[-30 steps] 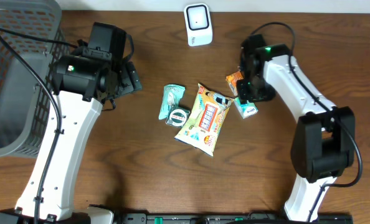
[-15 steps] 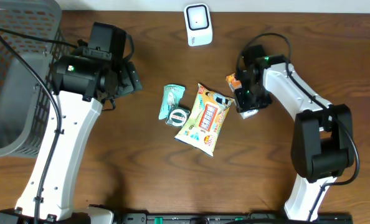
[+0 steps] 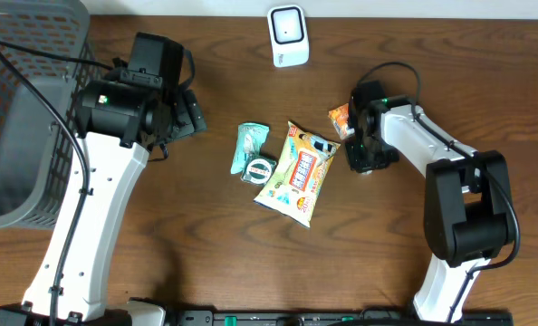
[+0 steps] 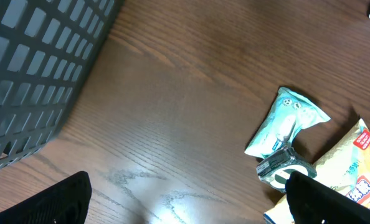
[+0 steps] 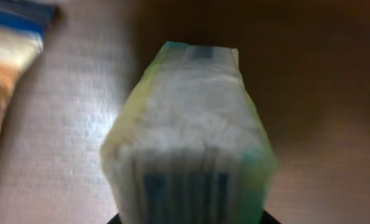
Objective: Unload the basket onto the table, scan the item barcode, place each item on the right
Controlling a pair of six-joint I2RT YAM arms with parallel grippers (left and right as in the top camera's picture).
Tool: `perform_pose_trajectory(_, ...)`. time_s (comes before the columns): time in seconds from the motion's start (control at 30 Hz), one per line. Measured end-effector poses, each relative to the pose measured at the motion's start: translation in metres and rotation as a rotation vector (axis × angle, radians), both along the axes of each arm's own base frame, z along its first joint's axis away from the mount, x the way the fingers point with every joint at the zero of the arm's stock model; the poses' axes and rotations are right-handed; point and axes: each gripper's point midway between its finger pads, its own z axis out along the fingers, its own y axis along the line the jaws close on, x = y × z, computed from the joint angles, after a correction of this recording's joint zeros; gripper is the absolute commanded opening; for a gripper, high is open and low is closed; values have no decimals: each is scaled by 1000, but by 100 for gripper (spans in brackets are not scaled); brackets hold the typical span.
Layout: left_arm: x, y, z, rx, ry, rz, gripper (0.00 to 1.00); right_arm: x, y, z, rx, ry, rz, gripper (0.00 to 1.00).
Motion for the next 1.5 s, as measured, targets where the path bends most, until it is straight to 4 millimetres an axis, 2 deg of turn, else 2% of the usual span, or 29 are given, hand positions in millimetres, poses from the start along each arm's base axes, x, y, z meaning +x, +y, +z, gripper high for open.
perform_pose_trajectory(0.13, 0, 0, 0, 0, 0, 0, 98, -5, 8, 14, 67, 54, -24, 20)
perform_pose_trajectory(0.3, 0, 0, 0, 0, 0, 0, 98, 5, 27, 39, 282, 66, -21, 22)
perform_pose_trajectory(0.4, 0, 0, 0, 0, 0, 0, 98, 3, 29, 43, 376, 84, -26, 22)
perform_pose_trajectory(0.53, 0, 0, 0, 0, 0, 0, 98, -1, 23, 43, 501, 104, -60, 23)
perform_pose_trajectory(0.57, 0, 0, 0, 0, 0, 0, 98, -4, 21, 40, 532, 112, -71, 25)
perform_pose_trajectory(0.63, 0, 0, 0, 0, 0, 0, 98, -11, 15, 34, 574, 126, -98, 39)
perform_pose_trajectory(0.7, 0, 0, 0, 0, 0, 0, 98, -16, 7, 26, 600, 130, -122, 44)
perform_pose_trajectory(0.87, 0, 0, 0, 0, 0, 0, 98, -28, -12, 11, 610, 147, -209, 47)
perform_pose_trajectory(1.0, 0, 0, 0, 0, 0, 0, 98, -29, -28, 10, 582, 157, -270, 47)
perform_pose_trajectory(1.13, 0, 0, 0, 0, 0, 0, 98, -33, -37, 19, 544, 196, -298, 49)
perform_pose_trajectory(1.33, 0, 0, 0, 0, 0, 0, 98, -15, -48, 50, 490, 176, -290, 51)
perform_pose_trajectory(1.5, 0, 0, 0, 0, 0, 0, 98, -9, -56, 49, 444, 148, -278, 49)
